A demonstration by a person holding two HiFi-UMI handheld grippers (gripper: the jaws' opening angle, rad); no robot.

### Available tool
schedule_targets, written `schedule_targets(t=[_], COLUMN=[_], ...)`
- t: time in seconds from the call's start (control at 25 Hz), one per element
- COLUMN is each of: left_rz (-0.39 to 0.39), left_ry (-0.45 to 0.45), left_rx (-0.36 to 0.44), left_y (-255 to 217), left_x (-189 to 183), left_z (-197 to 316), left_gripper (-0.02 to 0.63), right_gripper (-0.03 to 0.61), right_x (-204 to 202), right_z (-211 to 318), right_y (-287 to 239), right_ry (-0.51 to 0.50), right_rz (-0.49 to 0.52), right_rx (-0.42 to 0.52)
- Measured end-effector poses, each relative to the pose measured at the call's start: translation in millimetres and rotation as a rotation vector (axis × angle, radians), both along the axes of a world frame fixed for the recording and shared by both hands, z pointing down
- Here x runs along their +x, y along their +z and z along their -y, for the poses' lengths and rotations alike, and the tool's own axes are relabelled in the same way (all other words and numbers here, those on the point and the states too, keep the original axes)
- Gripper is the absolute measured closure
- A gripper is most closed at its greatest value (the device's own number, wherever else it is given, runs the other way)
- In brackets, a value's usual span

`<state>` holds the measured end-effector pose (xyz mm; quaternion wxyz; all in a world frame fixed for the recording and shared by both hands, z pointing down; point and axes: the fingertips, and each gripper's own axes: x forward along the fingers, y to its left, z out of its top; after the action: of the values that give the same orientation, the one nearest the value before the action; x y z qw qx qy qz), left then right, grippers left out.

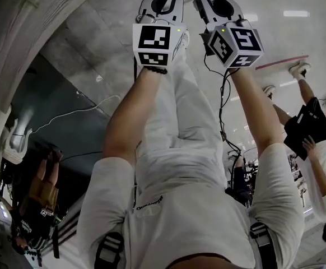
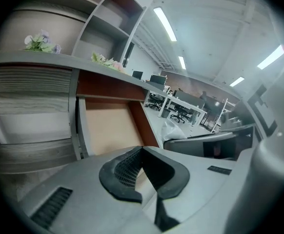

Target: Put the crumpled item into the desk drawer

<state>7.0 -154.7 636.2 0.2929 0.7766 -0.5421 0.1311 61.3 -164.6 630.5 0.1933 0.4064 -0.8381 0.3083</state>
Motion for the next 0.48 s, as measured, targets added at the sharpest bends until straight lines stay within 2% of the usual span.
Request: schedule_targets(t=[0.2,0.48], left_rz=[-0.010,-0.008], left_ry=[-0.022,-0.017], left_rx=[-0.025,-0.041], left_y=[8.5,20.2], left_x=[-13.7,-10.8], left_z=[16.8,22.3], left_gripper=[0.611,0.611], right_gripper=[0.490,0.489], right_x=[-15.5,-22.2], right_z=[17.6,23.2], right_y=[8.4,20.0], right_ry=[-0.015,-0.033], right_rz=[-0.013,-0.019], right_rx=[-0.021,-0.014])
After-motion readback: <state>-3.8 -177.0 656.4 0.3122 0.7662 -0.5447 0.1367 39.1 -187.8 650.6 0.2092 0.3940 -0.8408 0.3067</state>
